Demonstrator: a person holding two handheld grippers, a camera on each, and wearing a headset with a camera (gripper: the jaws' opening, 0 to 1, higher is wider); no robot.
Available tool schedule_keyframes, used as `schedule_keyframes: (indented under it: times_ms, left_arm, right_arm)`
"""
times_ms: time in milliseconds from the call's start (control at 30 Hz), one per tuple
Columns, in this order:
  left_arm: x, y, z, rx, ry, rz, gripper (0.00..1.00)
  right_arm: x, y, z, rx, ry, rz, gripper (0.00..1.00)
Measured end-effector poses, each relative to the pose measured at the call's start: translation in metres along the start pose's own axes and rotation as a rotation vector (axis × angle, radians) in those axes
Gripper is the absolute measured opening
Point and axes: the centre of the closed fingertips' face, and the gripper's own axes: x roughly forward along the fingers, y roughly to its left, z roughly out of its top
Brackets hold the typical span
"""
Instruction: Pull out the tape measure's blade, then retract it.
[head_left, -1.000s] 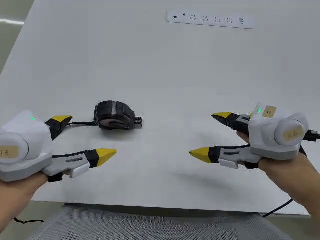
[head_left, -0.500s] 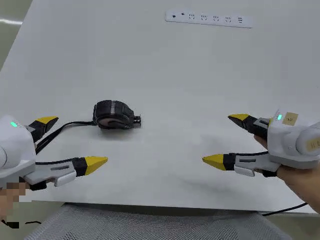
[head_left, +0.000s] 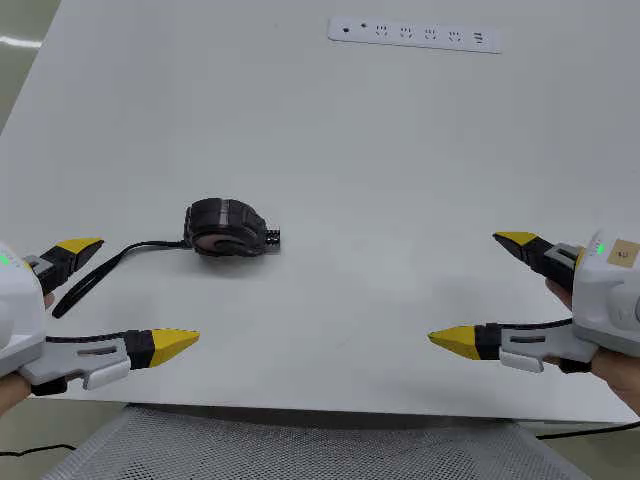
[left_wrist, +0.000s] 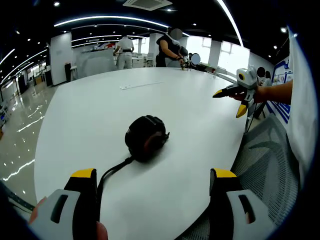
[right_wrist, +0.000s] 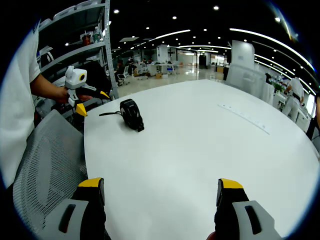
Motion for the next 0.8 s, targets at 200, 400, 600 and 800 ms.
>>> schedule_keyframes:
  times_ms: [200,400,600,800]
  left_arm:
    - [-0.002,-0.003,-0.002,0.000,0.001,-0.013,0.92]
    - [-0.004,-0.002,-0.005,0.003,0.012,-0.014,0.93]
    - [-0.007,0.005,-0.003,0.006,0.002,0.025,0.90]
    - [-0.009,0.003,-0.003,0.012,0.003,0.019,0.91]
  right_arm:
    - [-0.006,-0.001,-0.007,0.000,0.008,0.001,0.96]
    - [-0.008,0.001,-0.012,0.007,0.021,0.006,0.97]
    - [-0.006,0.003,-0.011,0.008,0.019,0.011,0.96]
    - [-0.006,0.003,-0.010,0.008,0.014,0.013,0.96]
